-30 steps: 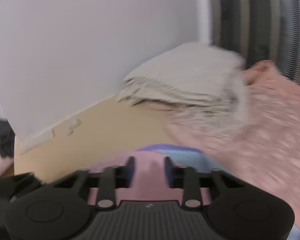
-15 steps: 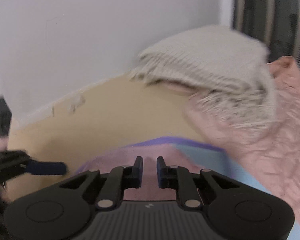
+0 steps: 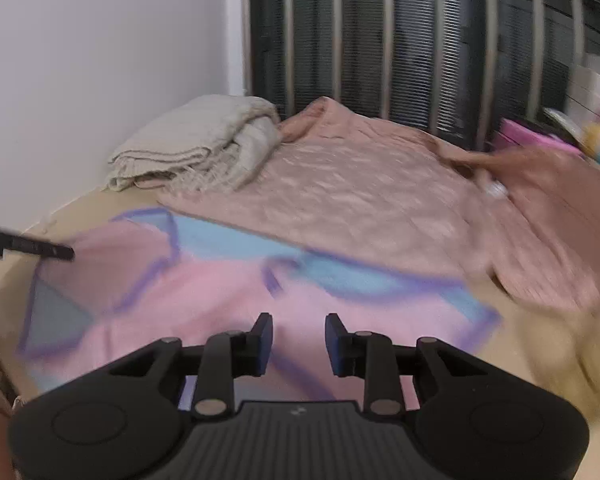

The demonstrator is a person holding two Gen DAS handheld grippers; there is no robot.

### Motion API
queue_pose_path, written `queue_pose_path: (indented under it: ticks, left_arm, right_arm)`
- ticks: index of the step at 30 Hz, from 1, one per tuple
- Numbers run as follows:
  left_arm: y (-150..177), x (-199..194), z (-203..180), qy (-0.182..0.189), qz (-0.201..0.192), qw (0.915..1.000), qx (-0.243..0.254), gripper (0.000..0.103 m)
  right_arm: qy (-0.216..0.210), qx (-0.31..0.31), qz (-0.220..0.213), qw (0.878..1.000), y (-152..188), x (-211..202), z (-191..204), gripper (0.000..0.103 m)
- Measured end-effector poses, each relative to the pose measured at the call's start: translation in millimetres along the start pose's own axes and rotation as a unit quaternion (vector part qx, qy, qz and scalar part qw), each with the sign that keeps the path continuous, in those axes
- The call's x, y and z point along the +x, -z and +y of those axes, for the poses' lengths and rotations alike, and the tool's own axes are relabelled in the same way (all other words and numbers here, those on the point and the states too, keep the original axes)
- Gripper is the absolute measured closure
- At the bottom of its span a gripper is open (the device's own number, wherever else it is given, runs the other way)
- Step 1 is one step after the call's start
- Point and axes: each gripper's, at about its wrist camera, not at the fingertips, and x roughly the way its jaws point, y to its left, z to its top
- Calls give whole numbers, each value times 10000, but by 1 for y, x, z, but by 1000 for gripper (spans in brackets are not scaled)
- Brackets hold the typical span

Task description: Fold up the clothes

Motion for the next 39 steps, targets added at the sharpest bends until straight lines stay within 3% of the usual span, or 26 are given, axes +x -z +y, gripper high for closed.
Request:
queue_pose_path:
  ticks: [3,5,9,11,13,14,15,16,20,23,26,28,30,32,33,34,39]
  left_arm:
    - [15,-32,-17,1126,-198,9934,52,34]
    - [30,-41,-47,1541,-68,9870,446,34]
    - [49,-34,-98,1787,148,9786,1013,35]
    - [50,-23,-109,1788,255,9792,921,43]
    - [48,-15,-113,1808,277,9799,798,60]
    - [48,-13,-114,1797,289,9806,728,66]
    - [48,-11,-114,1793,308,9810,677,79]
    - [47,-8,-115,1818,321,9807,651,95]
    - [39,-2,-119,1968,282,9789,482,100]
    - [30,5,-123,1962,227,9798,319,103]
    - [25,12,-124,1838,201,9825,213,95]
    - [23,16,-123,1764,258,9838,175,51]
    - [23,17,-126,1751,202,9839,306,46]
    - [23,23,-129,1704,274,9844,335,57]
    - [22,27,-130,1716,316,9842,314,90]
    - [21,31,-130,1749,392,9835,256,102]
    - [8,28,-116,2103,-3,9770,-345,102]
  right_arm:
    - [-338,188,-38,9992,24,-25,1,73]
    - [-666,129,4,9977,28,-24,11,73]
    - [-751,135,127,9970,18,10,38,70]
    - [-893,413,109,9951,9,30,43,69]
    - [-849,668,203,9939,4,48,43,71]
    - [-760,750,213,9941,3,55,44,79]
    - [-673,800,245,9942,2,59,45,101]
    - [-630,885,207,9939,2,61,43,101]
    - [-620,1158,-341,9908,-1,45,29,102]
    - [-560,1221,-368,9903,-5,46,19,102]
    - [-439,1206,-276,9913,-4,48,14,102]
    - [-497,1187,-249,9914,-1,45,12,101]
    - [-524,1184,-189,9914,4,44,10,97]
    - [-545,1194,-163,9912,8,43,10,97]
    - [-560,1196,-147,9911,9,44,12,97]
    - [-578,1197,-131,9910,10,45,13,97]
    - [-614,1159,-371,9907,8,38,20,101]
